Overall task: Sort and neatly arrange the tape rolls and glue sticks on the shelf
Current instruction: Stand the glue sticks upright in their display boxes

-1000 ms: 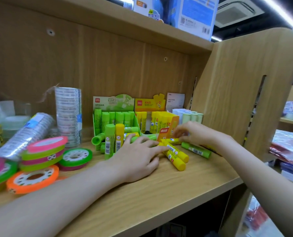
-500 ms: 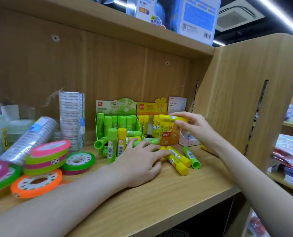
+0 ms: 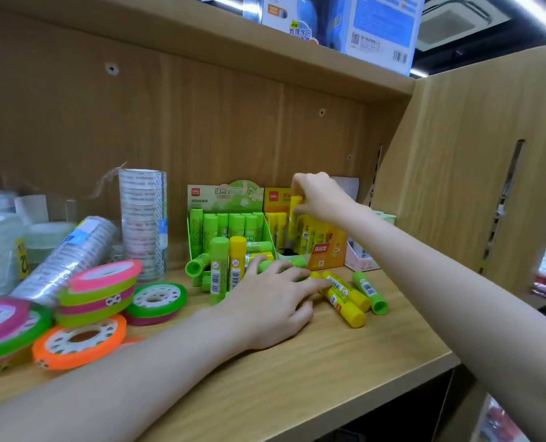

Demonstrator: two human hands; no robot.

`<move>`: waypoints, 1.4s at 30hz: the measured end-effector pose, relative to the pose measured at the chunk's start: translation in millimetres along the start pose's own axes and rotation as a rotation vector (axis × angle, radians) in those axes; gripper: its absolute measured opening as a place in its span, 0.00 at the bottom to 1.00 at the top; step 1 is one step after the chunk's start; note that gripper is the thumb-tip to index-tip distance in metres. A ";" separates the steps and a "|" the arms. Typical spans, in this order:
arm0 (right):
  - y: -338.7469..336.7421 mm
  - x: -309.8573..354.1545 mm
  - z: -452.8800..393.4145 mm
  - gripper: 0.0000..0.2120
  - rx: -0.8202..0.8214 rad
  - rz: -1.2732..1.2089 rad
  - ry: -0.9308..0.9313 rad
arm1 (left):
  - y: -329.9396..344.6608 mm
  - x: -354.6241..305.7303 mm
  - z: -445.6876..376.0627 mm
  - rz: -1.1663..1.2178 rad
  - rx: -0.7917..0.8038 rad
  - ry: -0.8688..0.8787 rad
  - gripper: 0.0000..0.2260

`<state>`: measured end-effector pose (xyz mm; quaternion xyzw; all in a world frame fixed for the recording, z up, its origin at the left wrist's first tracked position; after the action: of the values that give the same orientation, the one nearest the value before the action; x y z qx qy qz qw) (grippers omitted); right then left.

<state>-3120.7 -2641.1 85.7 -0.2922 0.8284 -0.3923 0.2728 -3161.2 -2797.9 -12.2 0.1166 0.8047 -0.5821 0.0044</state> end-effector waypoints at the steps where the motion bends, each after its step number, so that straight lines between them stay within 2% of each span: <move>1: 4.0 0.2 -0.3 0.15 0.006 0.020 -0.003 | 0.0 -0.3 -0.1 0.003 0.001 0.000 0.20; 8: 17.1 5.0 -0.4 0.17 0.034 0.138 -0.022 | 0.9 0.7 -0.8 0.004 0.004 0.001 0.20; 12: 21.2 7.5 -1.7 0.15 -0.004 0.207 -0.067 | 2.1 1.3 -0.4 0.002 0.000 0.000 0.20; 19: 24.7 0.4 -4.4 0.13 0.057 0.249 -0.114 | 0.4 -0.1 -0.8 0.002 0.004 0.000 0.20; 22: 19.9 -8.1 7.7 0.17 0.125 0.161 -0.087 | 0.0 -0.4 0.0 0.005 0.009 0.003 0.20; 24: 6.0 -18.6 29.1 0.18 0.040 0.023 -0.043 | -0.6 -0.6 -0.1 0.004 0.009 0.004 0.20; 26: -12.7 -27.7 57.8 0.14 -0.063 -0.102 -0.056 | -1.4 -1.0 0.1 0.007 0.012 0.001 0.20; 27: -20.9 -30.7 74.8 0.11 -0.041 -0.131 -0.077 | -1.3 -1.3 0.3 0.007 0.015 0.000 0.20; 30: -28.8 -33.6 123.5 0.06 0.193 -0.220 -0.114 | -1.5 -2.1 0.3 0.002 0.022 -0.002 0.20; 32: -22.3 -34.1 142.7 0.04 0.252 -0.273 -0.084 | -2.4 -2.1 0.3 0.006 0.026 -0.008 0.20; 35: -8.1 -32.9 154.9 0.05 0.225 -0.275 -0.050 | -2.6 -2.8 0.7 0.006 0.023 -0.010 0.20; 40: 11.0 -24.9 153.2 0.10 0.160 -0.128 -0.041 | -3.2 -2.4 1.1 0.006 0.016 -0.001 0.20; 42: 11.0 -27.7 143.4 0.07 0.057 -0.252 0.077 | -3.3 -2.8 1.4 0.007 0.019 -0.003 0.20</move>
<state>-3007.2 -2686.4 5.1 -0.3707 0.7836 -0.4578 0.1976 -3159.3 -2800.8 -9.1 0.1185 0.7987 -0.5900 0.0063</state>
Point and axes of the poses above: each hand's wrist, its own z-axis away from the middle knuckle, its own y-axis out of the palm, x = y × z, the point moved 2 cm from there along -z, towards the middle knuckle, and after that the axes turned 14 degrees about z, right-handed, at the moved point
